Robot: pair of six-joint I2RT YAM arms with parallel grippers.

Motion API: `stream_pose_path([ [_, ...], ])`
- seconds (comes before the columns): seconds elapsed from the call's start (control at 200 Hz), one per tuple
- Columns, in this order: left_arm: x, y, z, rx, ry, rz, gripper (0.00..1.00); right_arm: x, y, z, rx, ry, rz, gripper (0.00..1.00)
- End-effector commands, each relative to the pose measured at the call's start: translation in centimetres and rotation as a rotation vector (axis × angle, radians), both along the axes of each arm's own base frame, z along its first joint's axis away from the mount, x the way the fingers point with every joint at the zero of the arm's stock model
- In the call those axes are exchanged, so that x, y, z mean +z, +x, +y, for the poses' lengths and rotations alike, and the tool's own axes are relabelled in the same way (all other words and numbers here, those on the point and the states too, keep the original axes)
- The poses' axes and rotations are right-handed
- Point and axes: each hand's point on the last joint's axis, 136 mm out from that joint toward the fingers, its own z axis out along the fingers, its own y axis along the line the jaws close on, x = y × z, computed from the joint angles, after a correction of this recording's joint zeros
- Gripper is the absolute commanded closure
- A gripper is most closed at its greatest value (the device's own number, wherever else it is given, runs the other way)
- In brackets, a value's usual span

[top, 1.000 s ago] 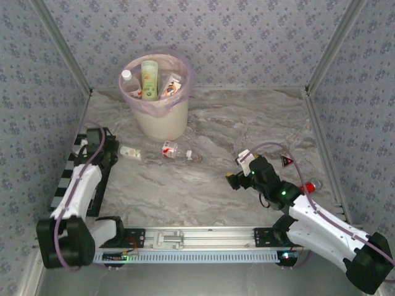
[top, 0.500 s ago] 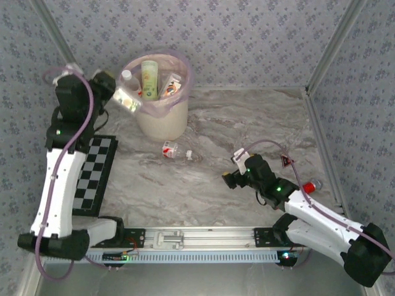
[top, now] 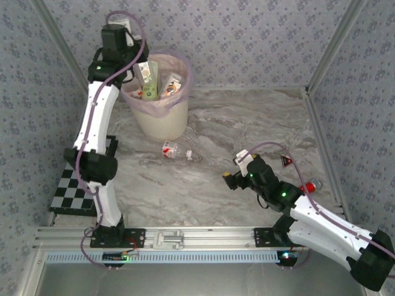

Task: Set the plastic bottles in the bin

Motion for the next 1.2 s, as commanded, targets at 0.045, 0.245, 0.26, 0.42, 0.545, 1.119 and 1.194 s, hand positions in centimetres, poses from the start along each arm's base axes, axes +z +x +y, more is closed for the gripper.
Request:
stream_pose_path([
  [0.045,-4.3,-1.4,-2.1,-0.072,0.263,0.146,0.94,0.3,0.0,-0.4,-0.026,-0.004,0.002,0.00],
  [0.245,-9.8,-2.2,-5.0,-0.166,0.352,0.251,0.94,-0.1,0.1,-0.4,-0.022,-0.021,0.010,0.00],
  [0.26,-10.0,-2.2,-5.2,-0.172,0.357,0.253,0.94,-0.2,0.1,-0.4,-0.022,-0.023,0.013,0.00],
  [0.42,-11.9,-2.3,-5.8,-0.206,0.393,0.309,0.71,-0.2,0.1,-0.3,-0.017,-0.021,0.017,0.00],
  [0.545,-10.9,-2.1,-6.5,-0.227,0.361,0.290,0.45,-0.1,0.2,-0.1,-0.011,-0.017,0.018,0.00],
  [1.119,-3.4,-5.1,-7.1,-0.250,0.227,0.150,0.53,-0.8,0.5,0.5,-0.007,-0.012,0.033,0.00],
  [1.194,-6.1,-5.0,-6.9,-0.229,0.234,0.214,0.63,-0.8,0.6,0.7,0.000,-0.016,0.035,0.00],
])
